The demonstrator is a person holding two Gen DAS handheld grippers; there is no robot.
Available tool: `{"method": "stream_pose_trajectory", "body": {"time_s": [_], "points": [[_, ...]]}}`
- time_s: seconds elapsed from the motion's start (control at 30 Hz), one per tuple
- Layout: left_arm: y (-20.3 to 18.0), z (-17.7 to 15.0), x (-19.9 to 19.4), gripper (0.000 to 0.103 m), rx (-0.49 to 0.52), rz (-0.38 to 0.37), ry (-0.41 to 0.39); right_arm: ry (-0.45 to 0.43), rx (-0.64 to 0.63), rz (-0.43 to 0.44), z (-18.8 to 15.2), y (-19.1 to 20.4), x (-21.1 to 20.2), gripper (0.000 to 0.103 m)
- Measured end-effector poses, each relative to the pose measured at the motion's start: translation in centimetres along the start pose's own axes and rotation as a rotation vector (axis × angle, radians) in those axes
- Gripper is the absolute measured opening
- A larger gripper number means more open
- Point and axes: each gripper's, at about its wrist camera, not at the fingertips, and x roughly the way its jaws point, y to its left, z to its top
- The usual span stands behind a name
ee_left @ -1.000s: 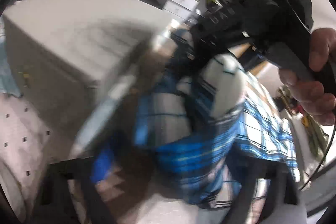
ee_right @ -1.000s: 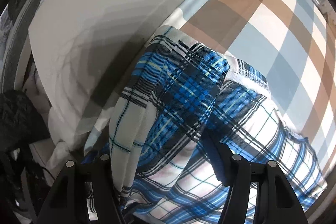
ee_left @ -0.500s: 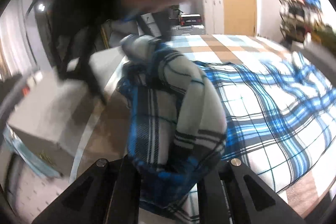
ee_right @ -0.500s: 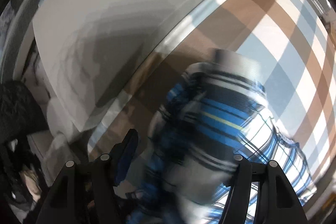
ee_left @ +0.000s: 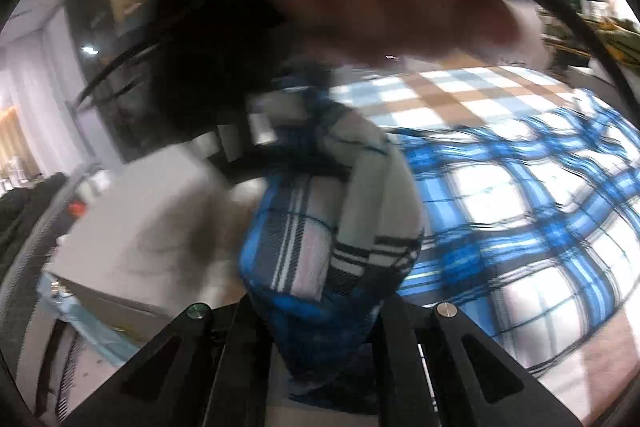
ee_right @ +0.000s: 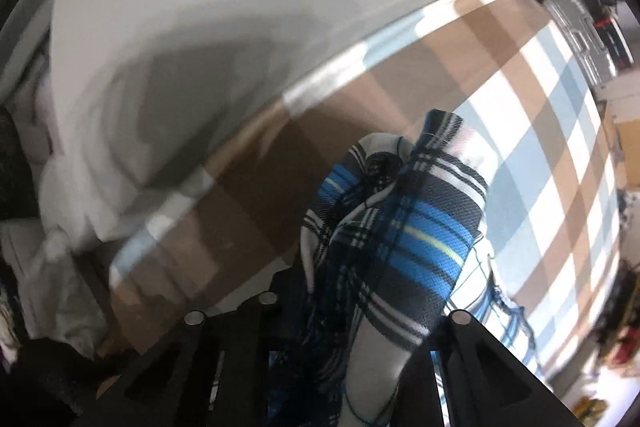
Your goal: Fold large clothes
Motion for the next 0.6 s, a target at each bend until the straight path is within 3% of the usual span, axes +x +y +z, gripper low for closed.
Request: {"method": "stream_pose_trajectory", "body": {"time_s": [0.07, 0.2, 0.33, 0.47, 0.6], "points": [[2.1, 0.6, -0.3, 0.003, -0.05, -0.013, -0.003, -0.065, 0.033, 0.063, 0.2, -1.2, -1.7, 0.014], [4.1, 3.2, -1.8, 0.003, -0.019, 0.064, -0.068, -0.207, 0.078, 0.202, 0.6, -2.8, -6.4, 0.014], [4.1, 7.1, -4.9, 0.003, -0.005, 0.037, -0.161, -0.376, 0.123, 0.336, -1.3, -5.8, -13.1, 0.014], [-2.2, 10.1, -8.2, 0.003, 0.108, -0.106, -0.263, -0.511, 0.207, 0.431, -8.2, -11.6, -17.6, 0.014], [-10.4, 9.1, -10.0, 0.003, 0.25, -0.287, -0.279, -0.583, 0.347, 0.445, -18.5, -18.6, -17.7, 0.014]]}}
